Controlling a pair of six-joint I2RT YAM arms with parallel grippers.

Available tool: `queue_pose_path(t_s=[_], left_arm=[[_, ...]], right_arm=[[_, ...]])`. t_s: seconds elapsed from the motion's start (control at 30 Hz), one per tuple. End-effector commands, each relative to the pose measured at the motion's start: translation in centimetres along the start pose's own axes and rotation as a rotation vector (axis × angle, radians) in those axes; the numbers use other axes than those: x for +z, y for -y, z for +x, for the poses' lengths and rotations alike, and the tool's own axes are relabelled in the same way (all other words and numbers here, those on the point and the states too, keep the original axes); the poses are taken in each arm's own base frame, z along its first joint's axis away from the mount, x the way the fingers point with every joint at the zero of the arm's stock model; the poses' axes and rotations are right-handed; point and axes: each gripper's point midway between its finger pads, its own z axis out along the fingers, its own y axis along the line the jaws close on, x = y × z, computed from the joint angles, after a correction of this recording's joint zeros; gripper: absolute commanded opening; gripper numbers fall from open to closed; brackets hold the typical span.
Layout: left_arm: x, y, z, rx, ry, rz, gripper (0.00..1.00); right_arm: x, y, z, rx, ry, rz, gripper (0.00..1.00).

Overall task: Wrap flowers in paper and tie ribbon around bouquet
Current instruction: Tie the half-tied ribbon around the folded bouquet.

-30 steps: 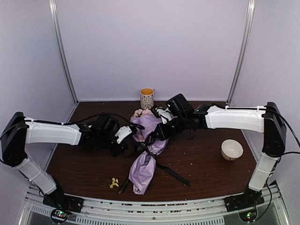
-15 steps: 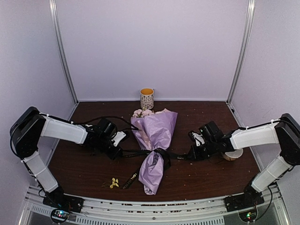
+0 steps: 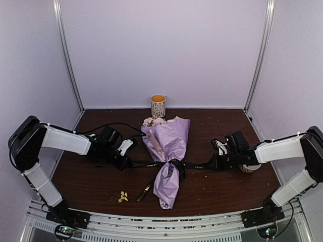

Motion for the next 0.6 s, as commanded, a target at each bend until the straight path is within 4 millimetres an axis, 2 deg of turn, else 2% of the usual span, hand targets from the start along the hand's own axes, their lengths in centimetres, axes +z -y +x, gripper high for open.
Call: queue_pose_path(t_s=[0.0, 0.4, 0.57], left_arm=[[-0.4, -3.4, 3.2, -0.084, -0.093, -0.121, 0.0], [-0.5, -4.0, 3.6, -0.11, -0.087, -0.128, 0.0], [-0.5, -4.0, 3.6, -0.109, -0.085, -0.128, 0.0]], right_arm=[[-0.6, 5.6, 2.1, 0.102, -0.038, 0.2, 0.0], [-0.8, 7.7, 2.6, 0.114, -0.057, 0.259, 0.0], [-0.8, 7.8, 2.7, 0.115, -0.057, 0.257, 0.0]])
